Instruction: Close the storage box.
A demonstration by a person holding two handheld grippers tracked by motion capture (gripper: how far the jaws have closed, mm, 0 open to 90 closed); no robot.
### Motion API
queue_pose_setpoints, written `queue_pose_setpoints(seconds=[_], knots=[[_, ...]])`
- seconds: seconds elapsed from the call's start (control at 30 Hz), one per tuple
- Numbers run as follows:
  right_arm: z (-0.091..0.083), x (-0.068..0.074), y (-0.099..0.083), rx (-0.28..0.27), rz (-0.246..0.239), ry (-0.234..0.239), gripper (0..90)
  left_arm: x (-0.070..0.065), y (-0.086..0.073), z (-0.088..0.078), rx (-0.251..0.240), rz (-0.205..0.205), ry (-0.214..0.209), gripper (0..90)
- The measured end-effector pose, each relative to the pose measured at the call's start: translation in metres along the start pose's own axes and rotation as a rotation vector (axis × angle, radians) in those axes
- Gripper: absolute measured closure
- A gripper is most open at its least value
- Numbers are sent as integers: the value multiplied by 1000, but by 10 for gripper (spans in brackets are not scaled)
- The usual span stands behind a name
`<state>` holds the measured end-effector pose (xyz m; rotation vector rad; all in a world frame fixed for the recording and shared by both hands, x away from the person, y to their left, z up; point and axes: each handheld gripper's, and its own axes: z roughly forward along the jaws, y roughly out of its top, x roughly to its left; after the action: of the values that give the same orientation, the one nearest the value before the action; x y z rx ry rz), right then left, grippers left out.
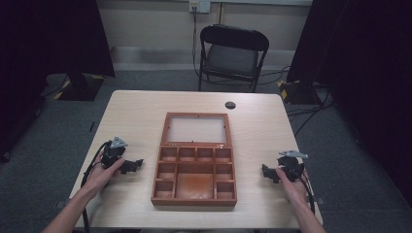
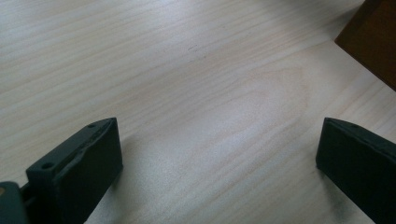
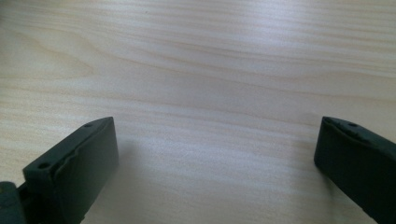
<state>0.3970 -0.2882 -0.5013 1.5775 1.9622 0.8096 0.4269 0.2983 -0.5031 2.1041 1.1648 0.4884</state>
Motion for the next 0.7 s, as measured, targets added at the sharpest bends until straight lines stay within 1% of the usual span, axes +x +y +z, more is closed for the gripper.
queue_pose_setpoints(seconds=[0.17,0.2,0.3,0.33,0.37,0.4,0.43,0.47,0.5,0.53,0.57,0.6,0.63,0.67,0.7], knots=[[0,1,0,-1,6,-6,0,-1,1,2,-6,-4,-5,0],[0,1,0,0,13,-10,0,-1,2,2,1,11,-6,0],[-1,2,-1,2,11,-15,0,-1,2,2,0,10,-5,0],[-1,2,0,5,6,-5,0,-1,2,2,1,10,-6,0],[-2,4,0,16,-8,18,7,-1,2,2,-2,3,-6,0],[-3,4,1,14,-15,28,42,-1,2,2,-1,9,-9,1],[-3,4,1,14,-15,28,42,-1,2,2,-1,9,-9,3],[-5,5,2,0,-18,25,174,-3,3,2,3,17,-16,5],[-5,5,2,0,-18,25,174,-3,3,2,3,17,-16,13],[-6,5,3,-2,-31,35,177,-3,4,2,3,17,-17,13],[-7,6,4,-4,-32,39,133,-3,5,2,-3,15,-13,41],[-11,7,9,-29,-41,41,165,-3,6,1,-3,8,1,95],[-13,7,11,-40,-49,28,153,-4,7,1,-7,-2,0,125],[-14,8,13,-42,-53,31,148,-5,7,1,-10,0,2,158],[-14,8,14,-50,-47,39,154,-6,8,1,-5,1,-4,157]])
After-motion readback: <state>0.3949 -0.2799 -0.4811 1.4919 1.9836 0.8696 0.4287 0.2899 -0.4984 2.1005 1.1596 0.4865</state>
